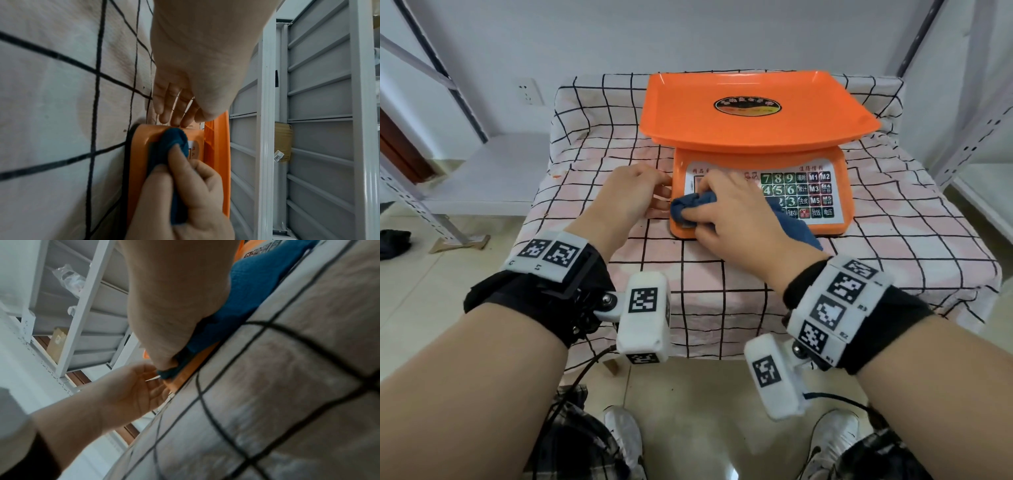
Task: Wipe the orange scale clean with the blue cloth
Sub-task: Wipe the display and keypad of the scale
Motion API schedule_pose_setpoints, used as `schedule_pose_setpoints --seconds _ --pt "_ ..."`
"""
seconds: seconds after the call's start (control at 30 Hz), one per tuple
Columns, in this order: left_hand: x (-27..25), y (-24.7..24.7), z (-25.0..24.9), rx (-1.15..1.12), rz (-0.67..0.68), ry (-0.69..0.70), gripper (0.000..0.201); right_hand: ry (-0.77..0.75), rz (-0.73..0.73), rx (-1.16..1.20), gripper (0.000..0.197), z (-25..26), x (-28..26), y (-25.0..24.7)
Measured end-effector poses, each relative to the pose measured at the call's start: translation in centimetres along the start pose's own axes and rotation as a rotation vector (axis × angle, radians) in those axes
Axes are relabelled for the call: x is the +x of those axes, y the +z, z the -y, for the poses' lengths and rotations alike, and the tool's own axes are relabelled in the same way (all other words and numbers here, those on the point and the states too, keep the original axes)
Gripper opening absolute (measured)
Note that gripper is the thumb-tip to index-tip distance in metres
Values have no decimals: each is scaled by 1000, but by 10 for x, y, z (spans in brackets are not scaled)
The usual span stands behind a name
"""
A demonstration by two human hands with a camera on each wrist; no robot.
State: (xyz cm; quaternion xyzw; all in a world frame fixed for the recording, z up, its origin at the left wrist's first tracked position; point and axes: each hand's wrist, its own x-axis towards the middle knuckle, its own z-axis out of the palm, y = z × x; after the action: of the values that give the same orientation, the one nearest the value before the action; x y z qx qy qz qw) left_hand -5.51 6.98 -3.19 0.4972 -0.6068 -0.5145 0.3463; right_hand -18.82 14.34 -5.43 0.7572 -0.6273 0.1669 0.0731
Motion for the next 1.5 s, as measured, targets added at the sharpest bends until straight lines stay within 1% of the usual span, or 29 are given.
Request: schedule_pose_setpoints --seconds 0.03,0.1,0.2,0.3,0.37,0.4,0.47,0.53,0.57,0.7,0.8,0.93,1.07,1.17,1.27,1.37,1.43,1.5 --pt "0 0 0 0 0 -2 20 -15 23 -17 27 -1 -1 -2" --pt "0 0 -1 -1 -1 -2 21 19 44 -68 28 -2 0 -5" --pt "-2 1 -1 -4 -8 9 22 125 8 -115 35 5 2 -7" --pt "-3 1 0 -17 -2 11 24 245 19 -171 44 13 10 -4" --pt "-3 0 0 1 5 12 27 288 31 -166 46 16 16 -5" --pt "-3 -1 1 0 7 10 27 275 38 -140 44 16 16 -6" --pt "-2 -2 1 -16 5 4 25 179 67 -74 39 15 13 -9" --pt "-1 -2 0 -16 0 3 20 84 118 -65 39 10 5 -12" --pt "-1 -1 0 -17 -2 4 19 67 141 -81 40 9 1 -13" --pt "0 1 1 -11 -23 14 19 120 147 -139 45 9 2 -10" --pt "0 4 1 4 -30 28 20 209 122 -115 47 12 10 -11" --pt "2 10 1 37 -49 59 17 288 141 -70 48 6 11 -15" --pt "4 19 -1 119 -92 71 22 383 111 -74 46 -16 -4 -28" --pt "9 26 -1 134 -111 94 28 475 52 -89 41 -39 -23 -37" --pt "10 29 0 129 -133 99 19 627 -18 -117 37 -68 -44 -45" --pt "10 32 0 126 -140 102 18 731 -71 -137 33 -77 -50 -44" --pt "10 32 0 122 -143 112 18 736 -101 -100 30 -66 -41 -38" --pt "11 33 1 124 -145 126 17 647 -104 -83 29 -45 -29 -29"
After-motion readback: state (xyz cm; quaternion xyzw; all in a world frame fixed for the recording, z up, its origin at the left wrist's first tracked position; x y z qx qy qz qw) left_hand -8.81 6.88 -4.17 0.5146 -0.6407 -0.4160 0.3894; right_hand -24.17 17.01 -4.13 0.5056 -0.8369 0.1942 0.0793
